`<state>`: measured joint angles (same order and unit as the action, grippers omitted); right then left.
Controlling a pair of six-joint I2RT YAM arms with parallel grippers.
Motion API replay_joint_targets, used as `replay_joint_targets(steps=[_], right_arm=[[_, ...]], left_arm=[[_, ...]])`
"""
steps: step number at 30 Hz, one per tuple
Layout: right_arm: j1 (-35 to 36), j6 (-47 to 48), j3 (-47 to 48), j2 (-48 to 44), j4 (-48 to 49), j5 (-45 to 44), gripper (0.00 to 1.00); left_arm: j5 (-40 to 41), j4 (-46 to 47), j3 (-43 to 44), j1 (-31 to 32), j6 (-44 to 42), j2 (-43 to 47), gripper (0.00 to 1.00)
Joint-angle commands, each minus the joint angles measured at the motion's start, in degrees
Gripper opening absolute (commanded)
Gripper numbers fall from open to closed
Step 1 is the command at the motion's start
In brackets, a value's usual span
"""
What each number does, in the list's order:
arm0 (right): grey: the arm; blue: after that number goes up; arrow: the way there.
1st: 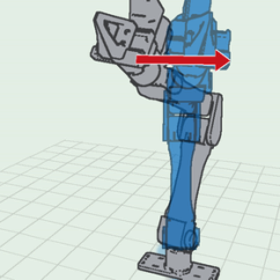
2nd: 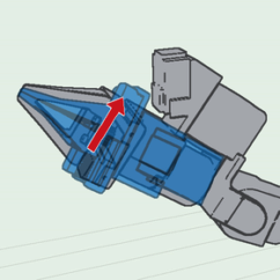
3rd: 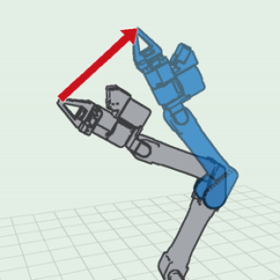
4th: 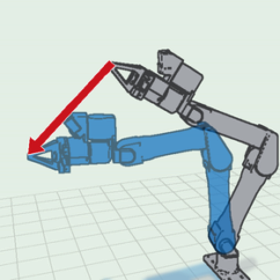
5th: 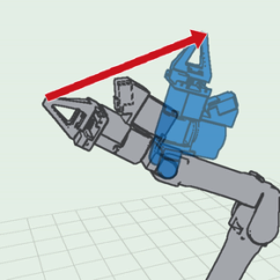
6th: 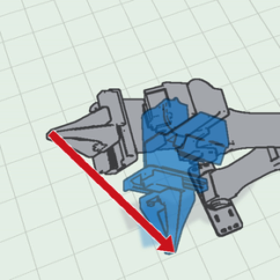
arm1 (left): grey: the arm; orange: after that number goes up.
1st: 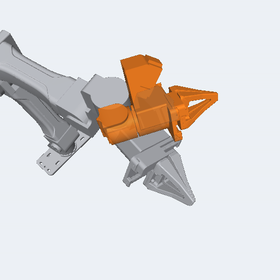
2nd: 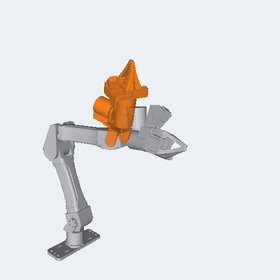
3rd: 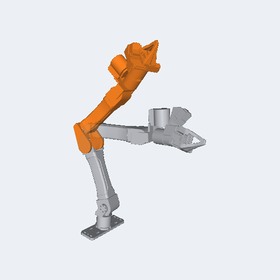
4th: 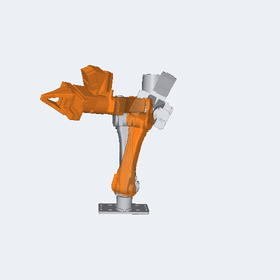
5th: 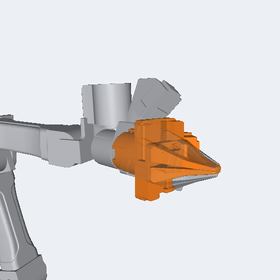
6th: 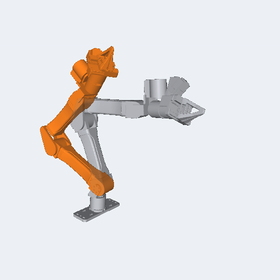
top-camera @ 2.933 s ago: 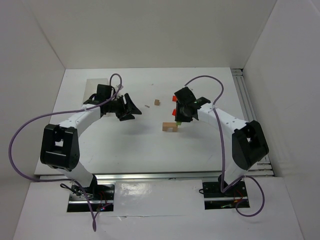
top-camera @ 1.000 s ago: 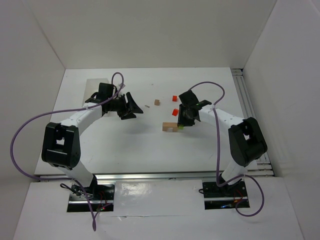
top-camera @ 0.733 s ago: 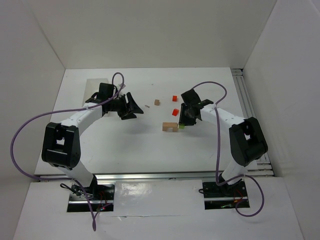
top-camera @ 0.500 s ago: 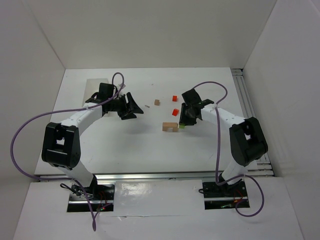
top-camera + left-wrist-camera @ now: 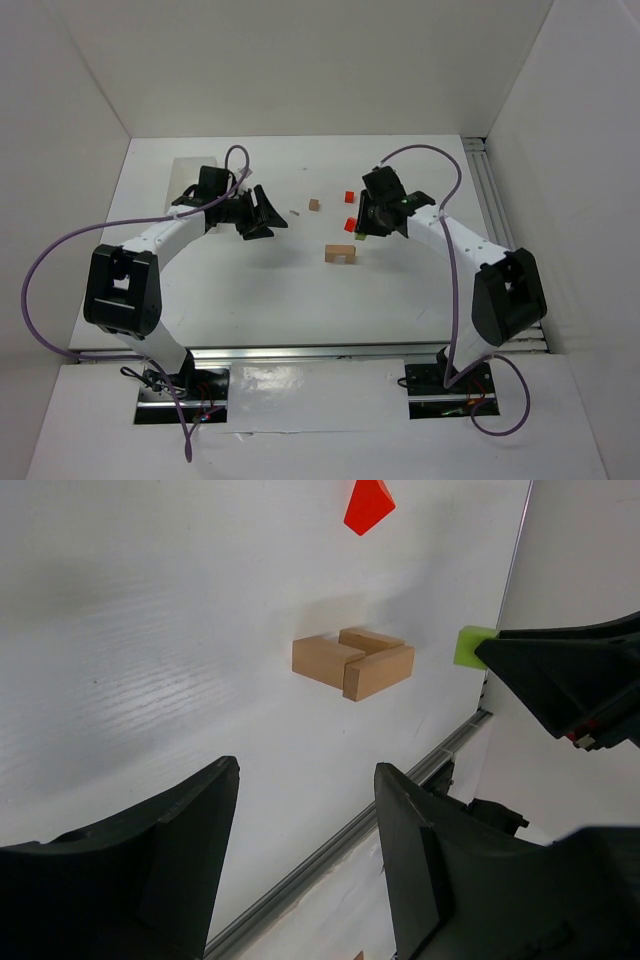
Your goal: Build the wood block tower
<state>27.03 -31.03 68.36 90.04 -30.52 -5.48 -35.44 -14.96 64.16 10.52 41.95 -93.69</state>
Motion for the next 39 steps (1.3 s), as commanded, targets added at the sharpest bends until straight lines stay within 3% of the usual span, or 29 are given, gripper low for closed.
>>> replay_joint_targets(steps=[1,15,39], right_arm=[[1.89,0.79,3.19,1.18,-3.13,-2.52,0.19],[7.16,-2.02,7.76,5.49,-8.5,-9.29,0.19],[8.75,-2.02,8.28,7.69,-7.36,-8.76,0.19]], left_arm=[[-1.03,0.99,2.2,0.55,-1.35,-0.62,0.69],[-1.03,0.99,2.2,0.55,-1.35,-0.62,0.69],[-1.03,0.46,2.2,0.55,-1.88,-0.09,0.69]])
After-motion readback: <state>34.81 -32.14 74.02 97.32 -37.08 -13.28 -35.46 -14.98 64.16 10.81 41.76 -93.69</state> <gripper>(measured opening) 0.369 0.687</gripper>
